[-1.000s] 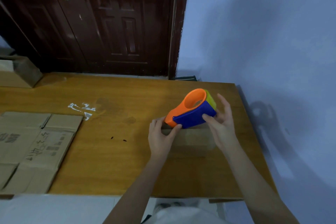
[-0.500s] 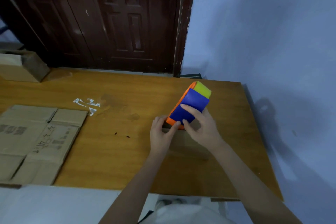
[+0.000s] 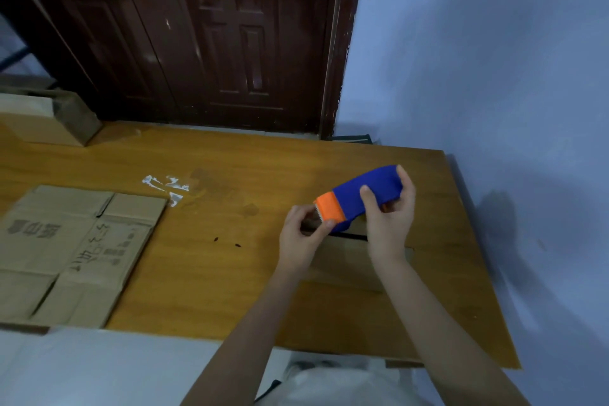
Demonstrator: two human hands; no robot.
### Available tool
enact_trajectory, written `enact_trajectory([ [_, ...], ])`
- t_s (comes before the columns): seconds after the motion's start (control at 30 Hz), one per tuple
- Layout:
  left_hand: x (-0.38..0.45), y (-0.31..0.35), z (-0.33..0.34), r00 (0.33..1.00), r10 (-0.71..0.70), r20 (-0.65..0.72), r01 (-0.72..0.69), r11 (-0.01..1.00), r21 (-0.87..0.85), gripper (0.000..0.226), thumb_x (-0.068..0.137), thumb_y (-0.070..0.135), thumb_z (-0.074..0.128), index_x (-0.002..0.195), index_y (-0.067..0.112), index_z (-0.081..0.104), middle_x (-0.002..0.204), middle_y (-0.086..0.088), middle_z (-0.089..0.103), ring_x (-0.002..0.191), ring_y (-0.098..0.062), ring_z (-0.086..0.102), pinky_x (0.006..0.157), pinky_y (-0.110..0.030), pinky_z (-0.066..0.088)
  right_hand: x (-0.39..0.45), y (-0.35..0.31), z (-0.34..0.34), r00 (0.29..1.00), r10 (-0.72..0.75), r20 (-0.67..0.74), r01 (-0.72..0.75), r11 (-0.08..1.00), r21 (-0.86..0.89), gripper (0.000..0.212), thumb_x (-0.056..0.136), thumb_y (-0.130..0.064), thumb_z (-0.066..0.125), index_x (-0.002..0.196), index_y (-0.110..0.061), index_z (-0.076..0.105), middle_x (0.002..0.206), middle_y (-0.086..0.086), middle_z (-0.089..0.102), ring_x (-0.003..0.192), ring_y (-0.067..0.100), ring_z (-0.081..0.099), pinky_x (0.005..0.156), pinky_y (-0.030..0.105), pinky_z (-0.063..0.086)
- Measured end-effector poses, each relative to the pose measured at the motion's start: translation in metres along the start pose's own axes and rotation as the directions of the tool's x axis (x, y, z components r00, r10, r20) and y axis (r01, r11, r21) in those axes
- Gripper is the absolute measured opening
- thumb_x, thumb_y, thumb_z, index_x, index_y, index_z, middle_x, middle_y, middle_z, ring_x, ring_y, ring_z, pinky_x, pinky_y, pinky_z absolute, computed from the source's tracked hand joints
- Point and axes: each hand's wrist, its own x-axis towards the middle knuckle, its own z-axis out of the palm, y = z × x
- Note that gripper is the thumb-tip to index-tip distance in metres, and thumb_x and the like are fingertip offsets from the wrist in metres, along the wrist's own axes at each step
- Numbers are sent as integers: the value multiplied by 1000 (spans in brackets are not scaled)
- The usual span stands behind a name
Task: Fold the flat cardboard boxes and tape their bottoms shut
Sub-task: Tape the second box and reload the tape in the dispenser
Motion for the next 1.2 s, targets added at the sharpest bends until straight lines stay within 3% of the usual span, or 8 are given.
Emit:
enact_trajectory([
  [0.2,12,-5,-27,931,-4,365,-12,999,43,54,73,23,78,123,21,55,110,-2,53,101,4,53,86,-8,39,10,2,-8,998,43,-38,-42,999,30,50,85,-8,68,127,-23,44,122,3,53,104,9,60,83,25,54],
  [0.33,22,-7,-24,945,48,324,-89,990,113,48,72,9,78,115,15,60,104,-9,58,94,3,55,82,-8,39,7,2,-4,997,39,-59,-41,999,-21,39,91,-14,62,124,-18,42,108,-11,51,85,-2,59,68,19,51],
  [0.47,24,-8,-13,972,22,234,-58,987,148,48,70,7,80,110,17,56,106,-10,61,96,-16,59,81,-18,46,0,-2,1,999,-30,-19,29,998,-52,41,92,-15,59,126,-12,38,122,7,48,93,8,58,70,19,52],
  [0.6,29,-6,-9,980,-28,198,-37,947,318,59,65,9,83,114,19,53,107,-3,54,102,-17,54,88,-32,45,-12,0,5,999,-6,-44,3,998,-61,41,92,-20,59,125,-21,35,119,2,49,92,6,59,64,13,50],
  [0.9,41,3,-26,929,-105,354,-45,919,391,47,67,10,80,108,19,60,94,3,63,87,-14,61,76,-30,50,-28,23,1,998,-3,-56,0,998,-58,64,84,-3,68,130,-19,28,114,-9,46,89,-10,58,69,11,50],
  [1.0,44,11,-36,893,-197,405,45,934,354,49,69,-4,75,115,7,61,94,-3,67,87,-16,63,78,-24,50,-27,26,4,999,-29,-21,27,996,-88,63,84,-1,67,127,-24,29,114,-13,43,90,-7,58,70,15,53],
  [1.13,46,22,-50,850,-439,292,435,897,82,65,81,-4,63,135,23,39,84,-8,69,74,-17,65,80,-32,53,-26,31,4,1000,-15,17,16,996,-92,65,83,-4,70,125,-35,32,115,-15,45,93,-1,59,74,22,55],
  [1.2,45,26,-53,834,-488,257,497,867,35,64,83,-1,64,138,15,37,84,-10,71,72,-17,66,80,-33,54,-25,31,5,1000,-17,-2,17,996,-88,66,82,-2,70,129,-29,31,116,-18,41,94,-6,57,73,18,53],
])
